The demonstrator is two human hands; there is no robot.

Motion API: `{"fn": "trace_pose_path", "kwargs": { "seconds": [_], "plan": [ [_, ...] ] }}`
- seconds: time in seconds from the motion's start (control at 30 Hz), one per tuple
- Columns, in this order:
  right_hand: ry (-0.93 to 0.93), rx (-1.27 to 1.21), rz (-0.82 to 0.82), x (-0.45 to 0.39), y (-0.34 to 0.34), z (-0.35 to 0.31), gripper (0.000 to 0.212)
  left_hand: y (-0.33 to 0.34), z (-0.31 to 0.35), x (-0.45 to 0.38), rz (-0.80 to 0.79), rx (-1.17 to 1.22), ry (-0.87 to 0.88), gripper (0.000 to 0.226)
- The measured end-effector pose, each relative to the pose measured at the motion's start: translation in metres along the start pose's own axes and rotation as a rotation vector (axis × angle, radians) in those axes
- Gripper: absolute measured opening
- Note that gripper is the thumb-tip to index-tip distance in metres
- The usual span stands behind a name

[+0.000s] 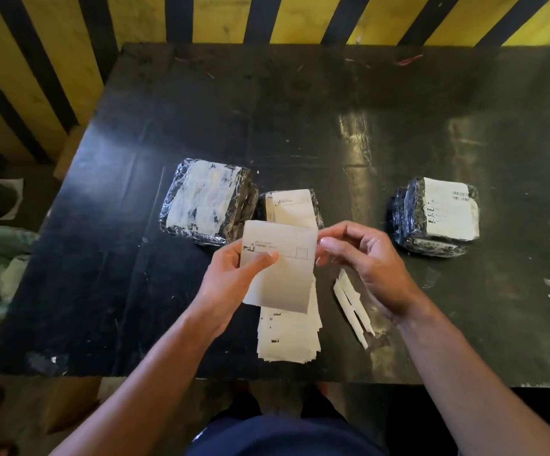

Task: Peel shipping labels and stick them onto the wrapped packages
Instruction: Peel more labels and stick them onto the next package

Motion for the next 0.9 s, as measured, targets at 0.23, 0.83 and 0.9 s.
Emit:
{"fn": "trace_pose_path", "kwargs": {
  "seconds": [0.23, 0.83, 0.9],
  "plan": [
    [-0.026, 0.009, -0.106, -0.006, 0.003, -0.030, 0.012, -0.003, 0.017, 0.012, -0.026, 0.052, 0.012, 0.025],
    [0.007, -0.174, -0.215, 0.000, 0.008, -0.029, 0.016, 0.001, 0.020, 0.022, -0.114, 0.233, -0.013, 0.037],
    [0.009, -0.174, -0.218, 0.000, 0.009, -0.029, 0.014, 0.002, 0.020, 0.023, -0.105, 0.240, -0.019, 0.035]
  ]
}}
Point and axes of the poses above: each hand's wrist, its own x-axis away from the middle knuckle, its own y-axis out of the palm, z = x × y, the point moved 2 cm from there along -x, towards the middle knuckle, and after that the axes turned 5 degrees about y, right-handed, at the moved point
